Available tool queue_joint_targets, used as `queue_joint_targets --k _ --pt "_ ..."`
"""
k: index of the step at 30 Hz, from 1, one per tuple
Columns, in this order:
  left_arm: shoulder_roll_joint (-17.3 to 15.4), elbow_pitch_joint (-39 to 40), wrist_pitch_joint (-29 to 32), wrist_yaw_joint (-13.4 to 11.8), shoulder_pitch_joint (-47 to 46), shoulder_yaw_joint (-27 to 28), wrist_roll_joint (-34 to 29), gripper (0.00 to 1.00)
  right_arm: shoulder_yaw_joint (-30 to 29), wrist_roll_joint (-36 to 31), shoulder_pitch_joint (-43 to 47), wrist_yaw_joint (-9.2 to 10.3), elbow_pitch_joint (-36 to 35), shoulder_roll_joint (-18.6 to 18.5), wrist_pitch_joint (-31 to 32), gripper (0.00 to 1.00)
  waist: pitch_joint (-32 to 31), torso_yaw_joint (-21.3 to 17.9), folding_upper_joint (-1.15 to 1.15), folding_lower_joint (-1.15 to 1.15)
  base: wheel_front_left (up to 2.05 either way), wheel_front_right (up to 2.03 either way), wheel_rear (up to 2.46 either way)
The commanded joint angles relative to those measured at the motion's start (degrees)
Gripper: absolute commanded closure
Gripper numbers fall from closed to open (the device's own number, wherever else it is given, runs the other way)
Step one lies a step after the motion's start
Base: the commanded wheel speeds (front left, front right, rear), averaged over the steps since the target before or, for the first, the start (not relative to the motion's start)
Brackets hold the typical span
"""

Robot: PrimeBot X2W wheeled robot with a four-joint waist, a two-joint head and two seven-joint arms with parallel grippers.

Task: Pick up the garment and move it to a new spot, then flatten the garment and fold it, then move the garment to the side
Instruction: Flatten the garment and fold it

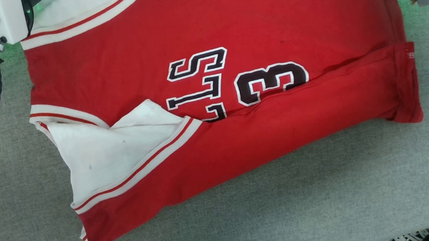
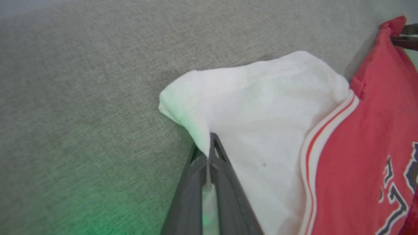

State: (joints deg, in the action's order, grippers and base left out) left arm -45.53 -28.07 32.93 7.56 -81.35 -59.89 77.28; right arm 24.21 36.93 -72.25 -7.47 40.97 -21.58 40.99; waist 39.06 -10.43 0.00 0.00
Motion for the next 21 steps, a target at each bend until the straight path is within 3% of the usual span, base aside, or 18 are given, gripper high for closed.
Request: queue_joint_targets --k 1,2,3,15,21 --pt "0.03 -0.13 -0.21 -0.21 0.40 -1.03 0.06 1.00 1.80 0.97 1.15 -0.04 1.38 0.93 1.14 0.00 0.33 0.43 0.00 0.00 0.00 0.00 0.00" --pt "0.14 0.00 -0.61 -0.21 0.39 -1.13 0.22 1.00 2.65 1.63 1.17 -0.04 1.62 0.98 1.71 0.56 0.37 0.60 0.00 0.00 0.00 0.00 0.00" --pt "0.28 0.14 -1.06 -0.21 0.30 -1.27 0.38 1.00 3.46 2.34 1.22 -0.04 1.76 0.75 2.14 1.00 0.39 0.83 0.00 0.00 0.00 0.00 0.00" --pt "0.79 6.72 -13.36 -0.19 2.99 -1.37 3.70 1.00 6.48 7.69 3.56 -0.02 -2.97 -6.58 -7.88 1.00 -7.11 4.51 0.00 0.00 0.00 0.00 0.00" --pt "-3.69 17.89 -17.62 -0.18 8.73 -4.51 4.37 1.00 7.57 11.05 11.04 -0.02 -9.36 -12.57 -10.49 1.00 -12.95 6.91 0.00 0.00 0.00 0.00 0.00"
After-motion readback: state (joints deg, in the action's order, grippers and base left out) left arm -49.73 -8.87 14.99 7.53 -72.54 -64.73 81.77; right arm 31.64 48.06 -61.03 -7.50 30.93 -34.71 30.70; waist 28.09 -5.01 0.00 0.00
